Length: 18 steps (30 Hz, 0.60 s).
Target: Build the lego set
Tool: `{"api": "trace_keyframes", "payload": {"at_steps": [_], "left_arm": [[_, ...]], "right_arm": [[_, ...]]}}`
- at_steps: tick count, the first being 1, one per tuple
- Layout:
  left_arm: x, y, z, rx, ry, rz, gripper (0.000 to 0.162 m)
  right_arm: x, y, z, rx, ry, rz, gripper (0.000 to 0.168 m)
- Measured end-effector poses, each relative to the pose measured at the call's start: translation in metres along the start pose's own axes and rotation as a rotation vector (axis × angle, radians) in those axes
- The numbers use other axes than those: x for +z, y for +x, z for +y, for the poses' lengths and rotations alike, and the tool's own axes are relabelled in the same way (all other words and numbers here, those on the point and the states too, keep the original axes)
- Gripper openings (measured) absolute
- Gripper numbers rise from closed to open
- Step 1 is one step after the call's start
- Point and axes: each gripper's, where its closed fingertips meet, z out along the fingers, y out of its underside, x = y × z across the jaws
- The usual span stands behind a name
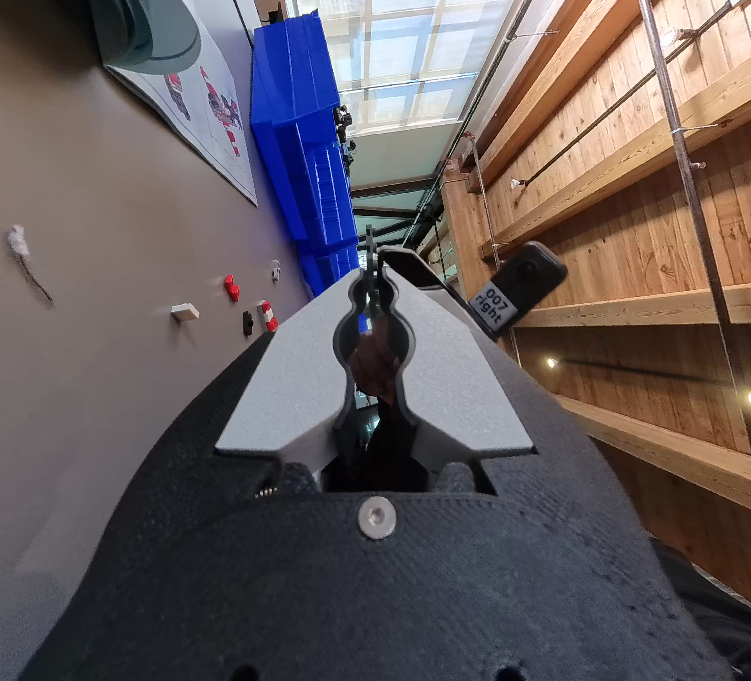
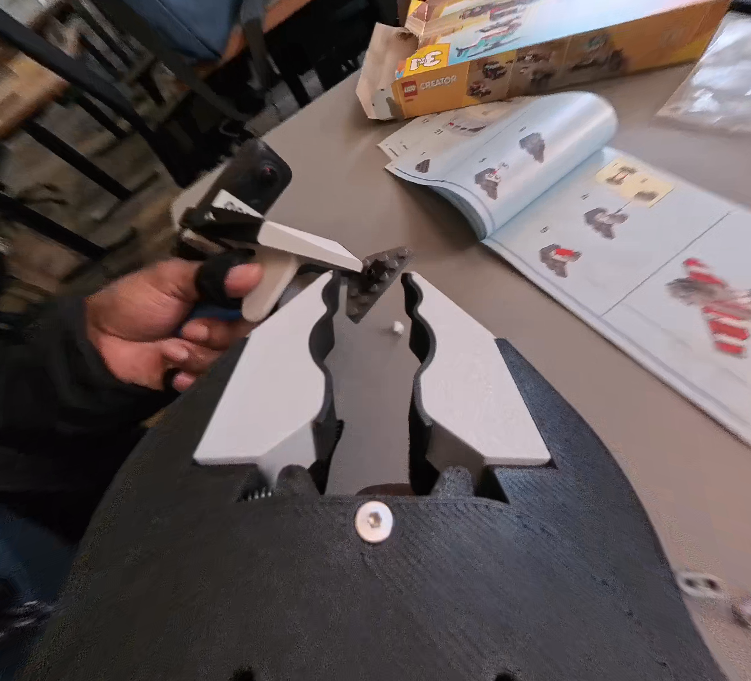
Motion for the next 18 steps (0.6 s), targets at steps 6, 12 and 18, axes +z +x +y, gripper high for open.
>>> {"api": "trace_keyframes", "payload": {"at_steps": [6,12,18], "left_arm": [[0.0005,0.0022,0.0006,0.016,-0.004,0.002,0.005],[0.0004,0.0046,0.0001,0.029,-0.004,0.006,0.005],[0.0010,0.0068,0.0008,0.039,-0.007,0.011,0.005]], "right_arm": [[0.0022,0.0023,-0.0089,0.270,0.042,-0.112,0.043],[0.0067,0.0019,-0.0038,0.340,0.026,-0.161,0.034],[0.0102,-0.0005,0.0010,0.350,0.009,-0.191,0.026]]}}
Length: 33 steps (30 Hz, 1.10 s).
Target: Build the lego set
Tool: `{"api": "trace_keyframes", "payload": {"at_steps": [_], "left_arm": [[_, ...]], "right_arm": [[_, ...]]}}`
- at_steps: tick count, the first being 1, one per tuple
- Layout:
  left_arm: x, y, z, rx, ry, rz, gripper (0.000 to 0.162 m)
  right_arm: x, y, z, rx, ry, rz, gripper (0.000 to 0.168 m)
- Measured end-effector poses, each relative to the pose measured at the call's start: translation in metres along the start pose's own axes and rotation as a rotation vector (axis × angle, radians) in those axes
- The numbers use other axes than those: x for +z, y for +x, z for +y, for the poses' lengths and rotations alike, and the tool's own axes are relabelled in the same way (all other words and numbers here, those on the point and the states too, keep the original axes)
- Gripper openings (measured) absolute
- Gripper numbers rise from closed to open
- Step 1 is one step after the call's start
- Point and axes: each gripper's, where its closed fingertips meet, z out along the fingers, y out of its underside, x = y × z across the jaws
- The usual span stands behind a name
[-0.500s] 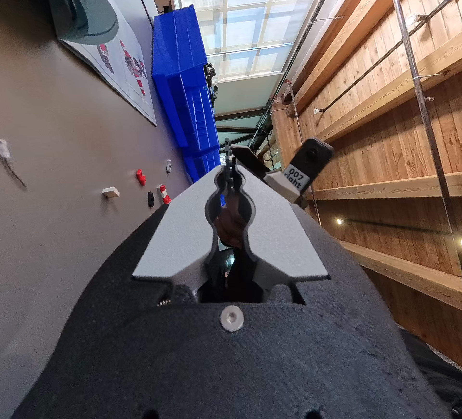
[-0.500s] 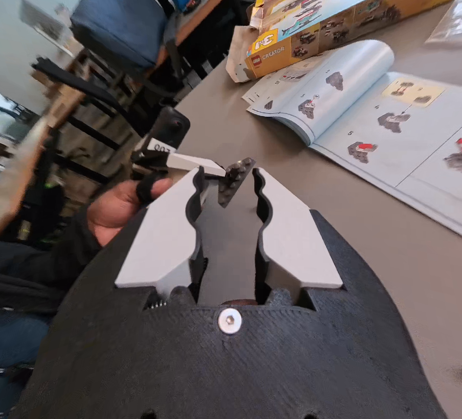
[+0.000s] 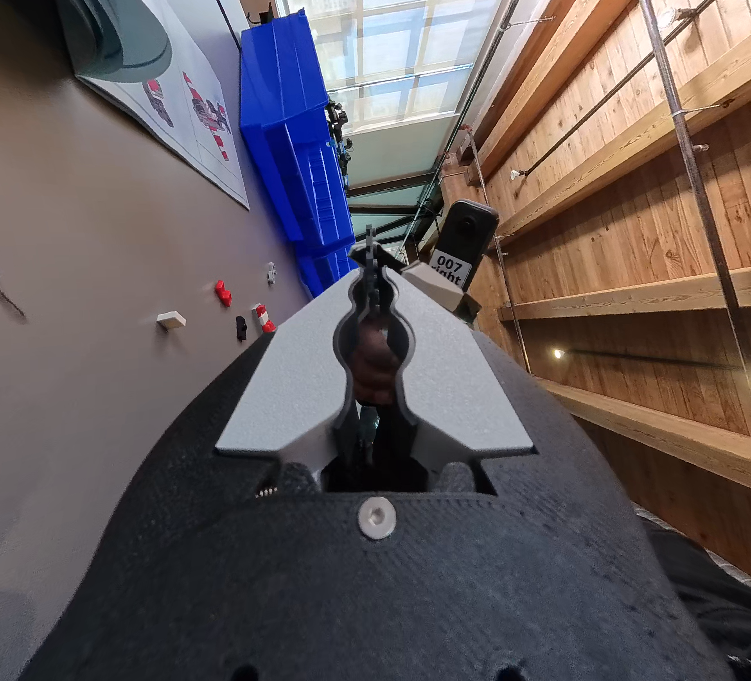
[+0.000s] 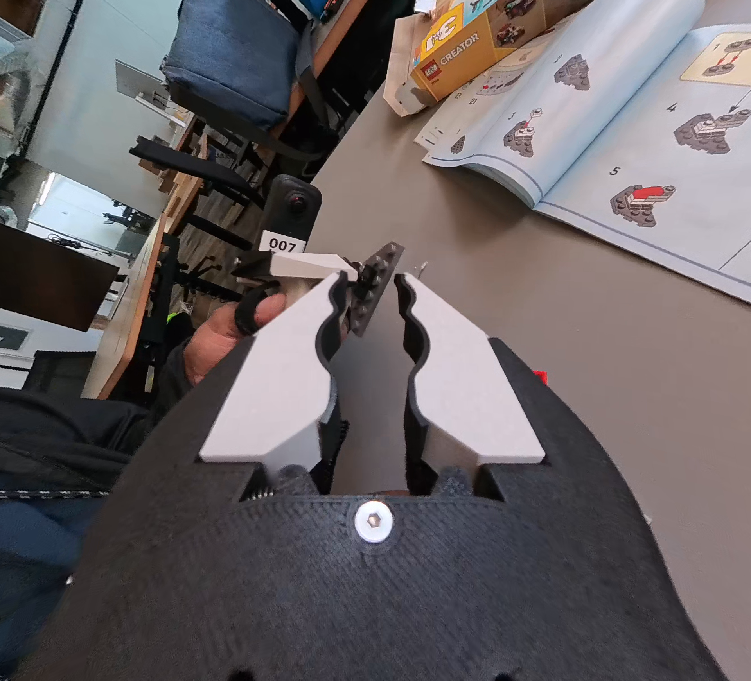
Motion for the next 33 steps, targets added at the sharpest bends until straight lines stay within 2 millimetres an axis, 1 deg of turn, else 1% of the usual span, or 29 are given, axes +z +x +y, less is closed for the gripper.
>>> {"api": "trace_keyframes", "payload": {"at_steps": [5,12,17,22,33], "left_arm": [[-0.001,0.002,-0.002,0.003,0.007,0.008,0.005],[0.000,0.006,-0.001,0.005,0.007,0.030,0.005],[0.000,0.015,-0.003,0.003,0.014,0.090,0.005],[0.000,0.029,-0.004,0.010,0.026,0.173,0.005],[0.000,0.046,-0.005,0.076,0.041,0.237,0.005]], "right_arm": [[-0.002,-0.001,0.000,-0.004,0.011,-0.020,0.015],[-0.005,-0.004,-0.001,-0.003,0.021,-0.049,0.014],[-0.008,-0.012,-0.006,0.019,0.054,-0.112,0.013],[-0.013,-0.025,-0.014,0.028,0.098,-0.183,0.012],[-0.018,-0.038,-0.021,-0.008,0.136,-0.189,0.011]]}}
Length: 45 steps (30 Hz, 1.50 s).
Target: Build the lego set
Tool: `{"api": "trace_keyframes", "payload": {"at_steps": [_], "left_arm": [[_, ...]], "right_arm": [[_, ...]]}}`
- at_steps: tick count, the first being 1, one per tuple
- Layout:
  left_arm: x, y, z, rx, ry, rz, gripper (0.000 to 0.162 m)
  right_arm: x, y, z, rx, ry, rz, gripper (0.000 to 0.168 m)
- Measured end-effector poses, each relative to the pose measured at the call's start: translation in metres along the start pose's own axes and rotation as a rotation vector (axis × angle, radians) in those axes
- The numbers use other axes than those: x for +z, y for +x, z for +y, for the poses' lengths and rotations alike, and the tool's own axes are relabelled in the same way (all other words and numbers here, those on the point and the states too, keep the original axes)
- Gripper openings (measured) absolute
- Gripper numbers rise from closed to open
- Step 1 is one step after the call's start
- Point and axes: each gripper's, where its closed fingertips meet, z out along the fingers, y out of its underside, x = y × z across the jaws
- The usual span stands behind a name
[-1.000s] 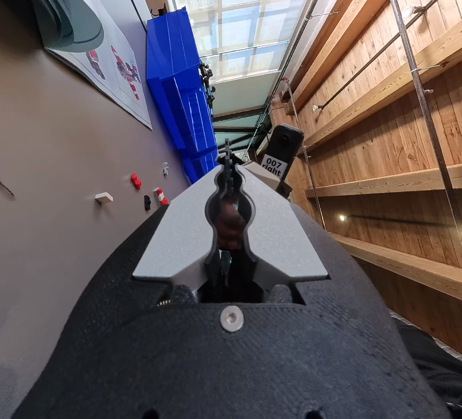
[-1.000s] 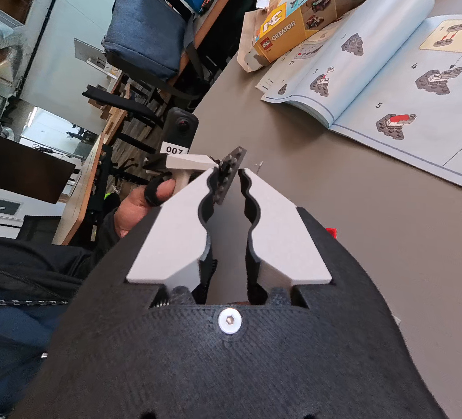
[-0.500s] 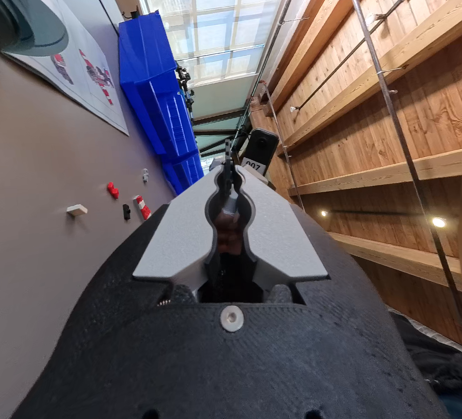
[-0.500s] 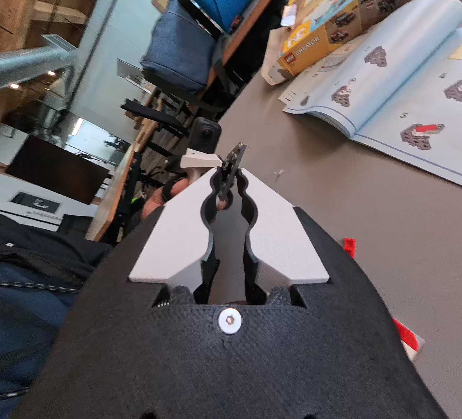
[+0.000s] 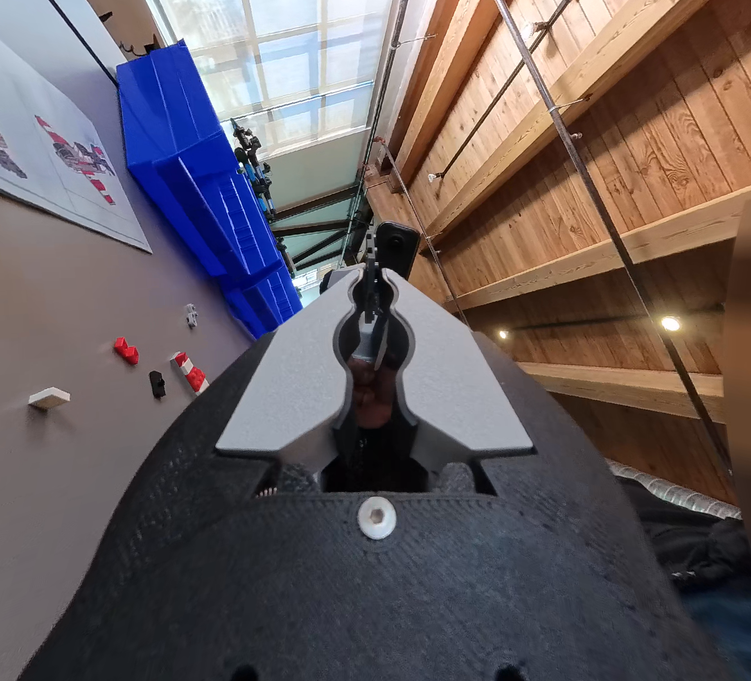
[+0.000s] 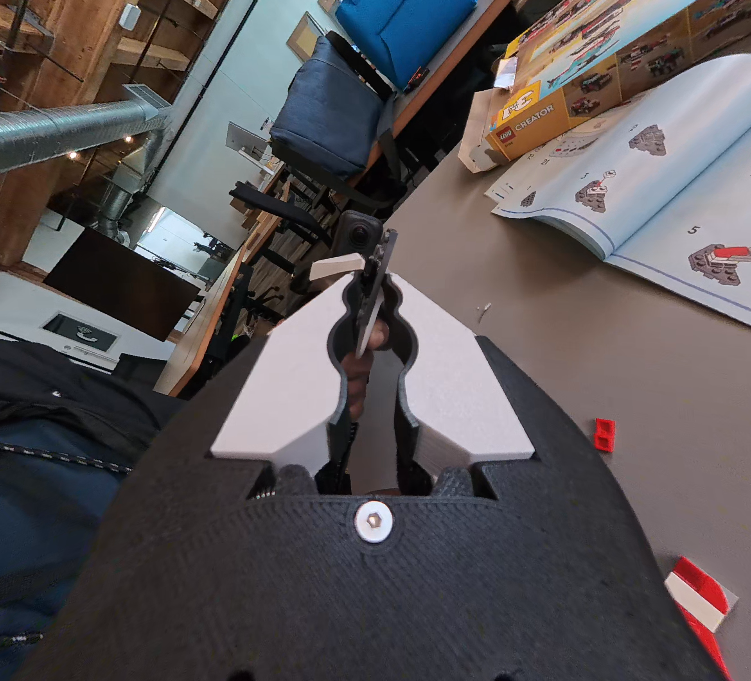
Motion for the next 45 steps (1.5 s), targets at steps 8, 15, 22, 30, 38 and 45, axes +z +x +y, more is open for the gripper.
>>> {"api": "trace_keyframes", "payload": {"at_steps": [8,15,22,30,38,45], "left_arm": [[0.002,0.010,-0.001,0.067,0.002,0.024,0.005],[0.003,0.026,0.001,0.121,-0.027,0.091,0.005],[0.004,0.041,0.007,0.258,-0.078,0.119,0.006],[0.003,0.061,0.014,0.296,-0.112,0.215,0.006],[0.003,0.070,0.018,0.320,-0.125,0.259,0.006],[0.001,0.077,0.019,0.370,-0.131,0.277,0.005]], "right_arm": [[0.000,-0.008,-0.005,-0.049,0.017,0.010,0.011],[-0.002,-0.023,-0.008,-0.070,0.033,-0.047,0.011],[-0.005,-0.036,-0.010,-0.129,0.032,-0.059,0.010],[-0.009,-0.056,-0.012,-0.143,0.041,-0.135,0.009],[-0.011,-0.067,-0.013,-0.158,0.074,-0.194,0.009],[-0.013,-0.074,-0.020,-0.179,0.115,-0.217,0.014]]}}
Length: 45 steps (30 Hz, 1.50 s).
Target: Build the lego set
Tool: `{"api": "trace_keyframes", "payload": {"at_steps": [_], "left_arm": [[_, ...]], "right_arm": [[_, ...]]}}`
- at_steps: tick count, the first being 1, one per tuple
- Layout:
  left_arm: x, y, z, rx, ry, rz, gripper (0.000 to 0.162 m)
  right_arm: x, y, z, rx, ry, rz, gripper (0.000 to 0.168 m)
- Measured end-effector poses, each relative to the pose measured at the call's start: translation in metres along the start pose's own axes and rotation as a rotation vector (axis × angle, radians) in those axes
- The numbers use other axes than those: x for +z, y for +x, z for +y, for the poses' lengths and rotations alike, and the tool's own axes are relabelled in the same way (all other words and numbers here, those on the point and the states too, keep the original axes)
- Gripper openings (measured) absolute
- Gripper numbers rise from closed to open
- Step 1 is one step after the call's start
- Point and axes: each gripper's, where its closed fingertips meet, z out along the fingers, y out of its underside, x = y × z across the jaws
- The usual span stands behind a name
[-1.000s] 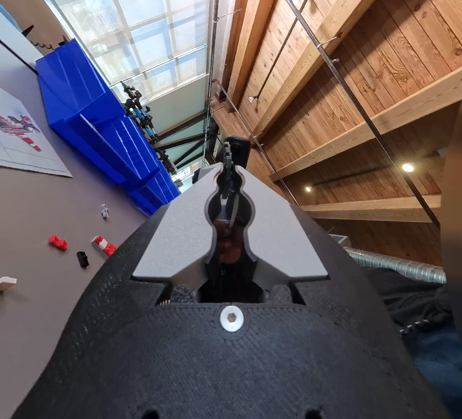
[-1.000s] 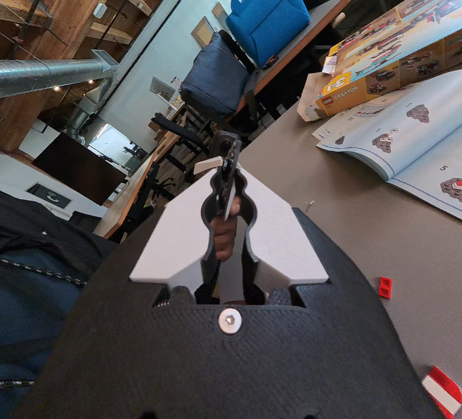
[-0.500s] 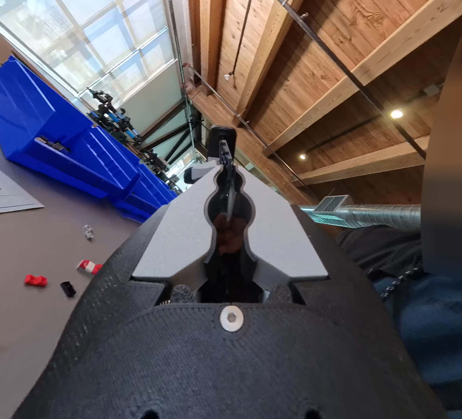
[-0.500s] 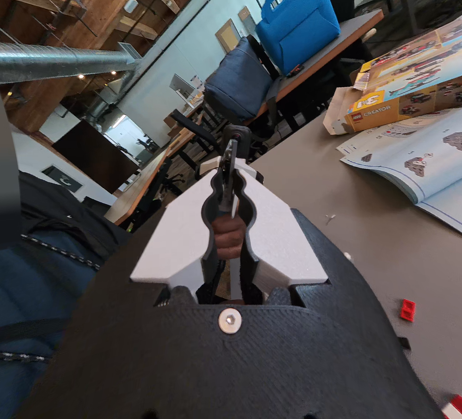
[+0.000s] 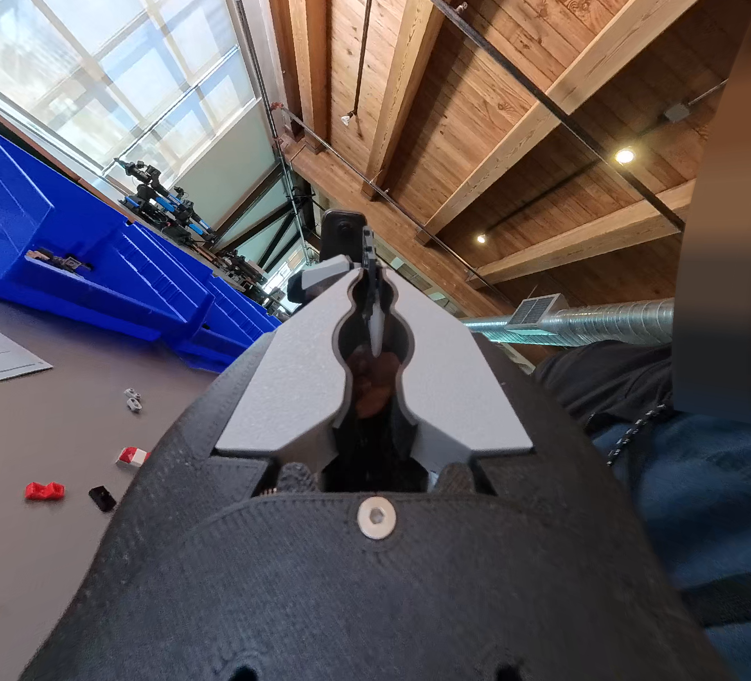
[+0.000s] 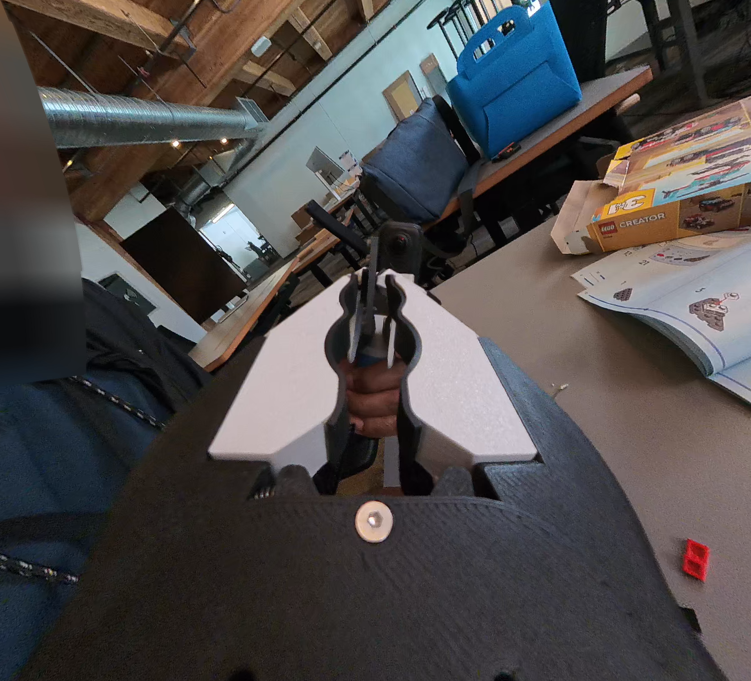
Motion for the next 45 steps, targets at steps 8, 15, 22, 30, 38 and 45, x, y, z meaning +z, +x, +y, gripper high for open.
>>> {"api": "trace_keyframes", "payload": {"at_steps": [8,15,22,30,38,45], "left_arm": [[0.000,-0.001,0.001,0.011,-0.014,-0.010,0.005],[0.000,0.002,0.002,0.057,-0.033,-0.019,0.005],[-0.002,-0.006,0.001,0.065,-0.030,-0.065,0.005],[-0.005,-0.008,-0.005,0.047,0.012,-0.075,0.006],[-0.006,-0.014,-0.003,0.009,0.003,-0.086,0.005],[-0.010,-0.026,-0.002,-0.058,0.017,-0.133,0.005]], "right_arm": [[-0.001,0.000,-0.001,-0.005,0.016,-0.014,0.009],[-0.001,-0.003,-0.001,-0.044,0.013,-0.009,0.006],[-0.001,0.004,-0.001,-0.045,0.018,0.040,0.006],[0.003,0.004,0.005,-0.010,0.009,0.016,0.014],[0.003,0.011,0.008,0.008,-0.010,0.046,0.006],[0.001,0.022,0.013,0.045,-0.033,0.083,0.009]]}}
